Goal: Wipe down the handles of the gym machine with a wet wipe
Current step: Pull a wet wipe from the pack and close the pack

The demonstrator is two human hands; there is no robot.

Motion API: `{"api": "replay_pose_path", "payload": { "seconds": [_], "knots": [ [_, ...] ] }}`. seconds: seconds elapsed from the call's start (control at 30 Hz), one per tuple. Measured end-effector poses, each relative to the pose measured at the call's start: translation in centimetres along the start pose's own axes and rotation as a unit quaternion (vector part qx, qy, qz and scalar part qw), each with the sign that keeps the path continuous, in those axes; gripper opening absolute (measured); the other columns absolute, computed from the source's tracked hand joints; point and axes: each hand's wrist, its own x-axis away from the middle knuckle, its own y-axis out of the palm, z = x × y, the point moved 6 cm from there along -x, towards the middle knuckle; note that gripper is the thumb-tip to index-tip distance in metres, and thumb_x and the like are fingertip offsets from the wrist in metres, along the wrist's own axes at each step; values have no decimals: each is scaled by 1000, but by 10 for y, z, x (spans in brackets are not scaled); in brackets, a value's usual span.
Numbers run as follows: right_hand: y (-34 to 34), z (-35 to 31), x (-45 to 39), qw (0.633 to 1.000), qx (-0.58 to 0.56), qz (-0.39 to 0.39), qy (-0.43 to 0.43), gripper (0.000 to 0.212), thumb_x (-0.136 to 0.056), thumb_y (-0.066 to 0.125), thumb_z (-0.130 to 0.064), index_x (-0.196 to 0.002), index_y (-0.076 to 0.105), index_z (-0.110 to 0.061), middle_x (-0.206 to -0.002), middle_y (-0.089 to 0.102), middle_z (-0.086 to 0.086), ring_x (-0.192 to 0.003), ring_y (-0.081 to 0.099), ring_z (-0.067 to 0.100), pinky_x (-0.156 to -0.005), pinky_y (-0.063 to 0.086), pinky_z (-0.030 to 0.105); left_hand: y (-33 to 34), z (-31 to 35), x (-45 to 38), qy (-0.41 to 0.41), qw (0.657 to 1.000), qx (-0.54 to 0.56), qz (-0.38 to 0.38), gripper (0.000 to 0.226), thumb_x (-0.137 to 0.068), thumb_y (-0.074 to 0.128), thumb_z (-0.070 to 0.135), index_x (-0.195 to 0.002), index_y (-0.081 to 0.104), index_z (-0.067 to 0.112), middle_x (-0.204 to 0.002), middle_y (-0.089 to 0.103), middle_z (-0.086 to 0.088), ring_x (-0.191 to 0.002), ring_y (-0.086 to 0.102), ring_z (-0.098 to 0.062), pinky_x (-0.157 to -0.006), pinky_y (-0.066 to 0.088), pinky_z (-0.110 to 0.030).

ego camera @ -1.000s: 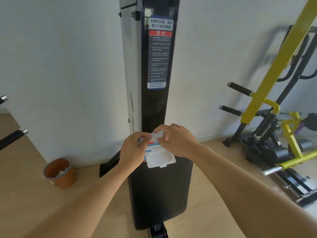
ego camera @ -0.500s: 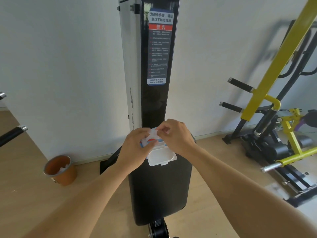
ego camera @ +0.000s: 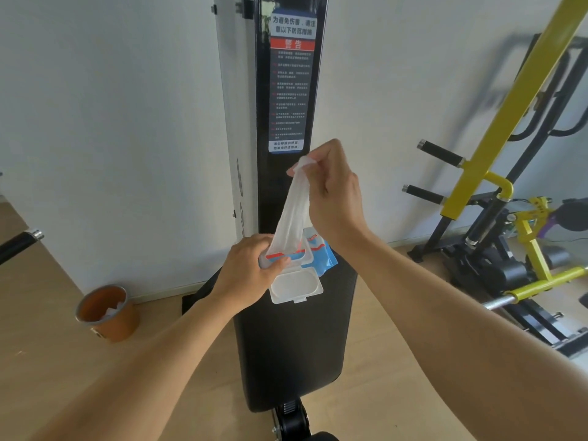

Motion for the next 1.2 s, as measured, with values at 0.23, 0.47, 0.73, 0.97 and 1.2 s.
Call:
{"api": "replay_pose_path", "payload": {
  "seconds": [0.23,0.47,0.73,0.97,1.2],
  "knots": [
    [-45,-24,-21,950,-204,235,33,16,-106,39,-9,-92,42,-17,-74,57,13,-46,57,25,-44,50,36,1,1,0,15,1000,-17,12,39,-89,62,51,-120,62,27,-124,66,7,-100,58,-8,-94,55,-31],
    [-60,-37,-45,994,93,50,-26,11,-94,54,-24,-86,61,-26,-64,59,4,-57,54,21,-56,44,32,2,1,1,29,999,-20,24,39,-89,63,48,-120,63,25,-127,65,5,-101,53,-4,-91,45,-18],
    [40,79,64,870,336,-350,85,26,-102,49,-43,-118,69,-47,-115,66,-9,-94,63,15,-83,59,33,2,-2,0,-22,1000,9,19,56,-81,66,58,-124,47,27,-120,63,7,-95,58,-9,-87,48,-20],
    [50,74,72,849,346,-399,-5,37,-99,58,-37,-135,56,-46,-128,59,-5,-104,65,24,-93,57,34,2,3,2,-7,1000,6,-6,81,-81,64,61,-149,31,32,-136,60,9,-121,59,-19,-109,42,-41],
    [28,83,63,923,231,-296,82,32,-104,51,-29,-132,59,-42,-127,64,-8,-109,64,17,-94,58,31,-5,3,5,22,999,4,-37,83,-73,63,70,-145,36,37,-147,49,9,-132,48,-16,-118,31,-42]
  ]
}}
